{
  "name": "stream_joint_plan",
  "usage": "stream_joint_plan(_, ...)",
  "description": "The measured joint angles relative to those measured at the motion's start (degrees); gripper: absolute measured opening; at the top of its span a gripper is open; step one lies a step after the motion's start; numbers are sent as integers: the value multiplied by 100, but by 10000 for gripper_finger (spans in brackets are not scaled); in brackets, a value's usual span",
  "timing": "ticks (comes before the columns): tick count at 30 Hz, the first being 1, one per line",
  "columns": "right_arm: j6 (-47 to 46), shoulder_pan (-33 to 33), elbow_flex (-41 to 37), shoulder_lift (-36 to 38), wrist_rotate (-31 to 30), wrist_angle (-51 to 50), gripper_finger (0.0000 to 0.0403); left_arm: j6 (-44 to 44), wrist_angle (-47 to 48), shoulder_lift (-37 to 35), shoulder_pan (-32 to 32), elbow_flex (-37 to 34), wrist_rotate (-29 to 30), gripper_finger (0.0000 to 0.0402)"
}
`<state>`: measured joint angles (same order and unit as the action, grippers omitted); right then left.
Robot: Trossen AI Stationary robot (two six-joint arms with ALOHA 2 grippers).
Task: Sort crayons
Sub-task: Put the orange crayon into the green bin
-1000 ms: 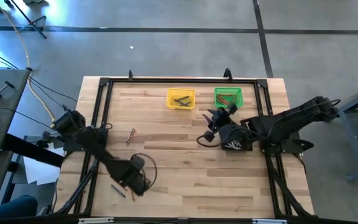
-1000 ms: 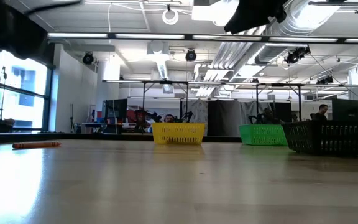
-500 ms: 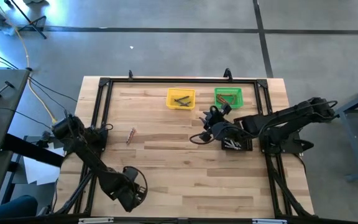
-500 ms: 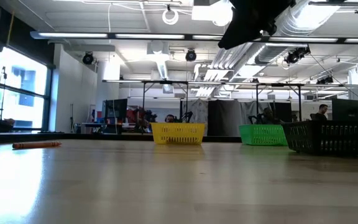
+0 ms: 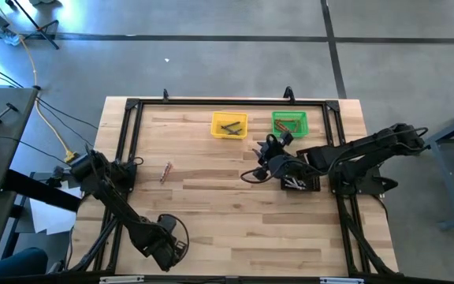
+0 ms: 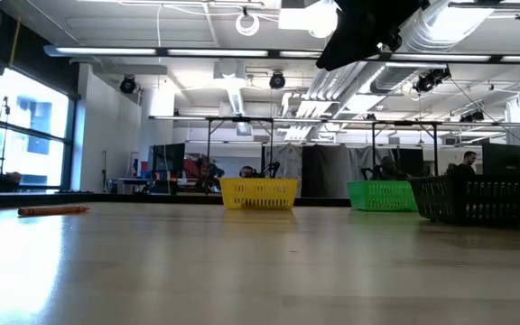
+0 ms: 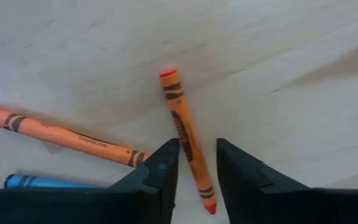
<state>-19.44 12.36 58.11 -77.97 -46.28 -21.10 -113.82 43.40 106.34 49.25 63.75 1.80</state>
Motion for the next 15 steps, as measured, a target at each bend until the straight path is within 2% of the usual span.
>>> stream_joint_plan(6,2,0,0,2,0,0,118,151,58,0,0,-7,-5,13)
stream_joint_plan(10,2,18,0,2,85,-2,118,396,19,2,-17,-8,41,9)
stream_joint_plan(15,-191,275,-4,2,861,-106,118,1161,34,29,-104,91,353,3)
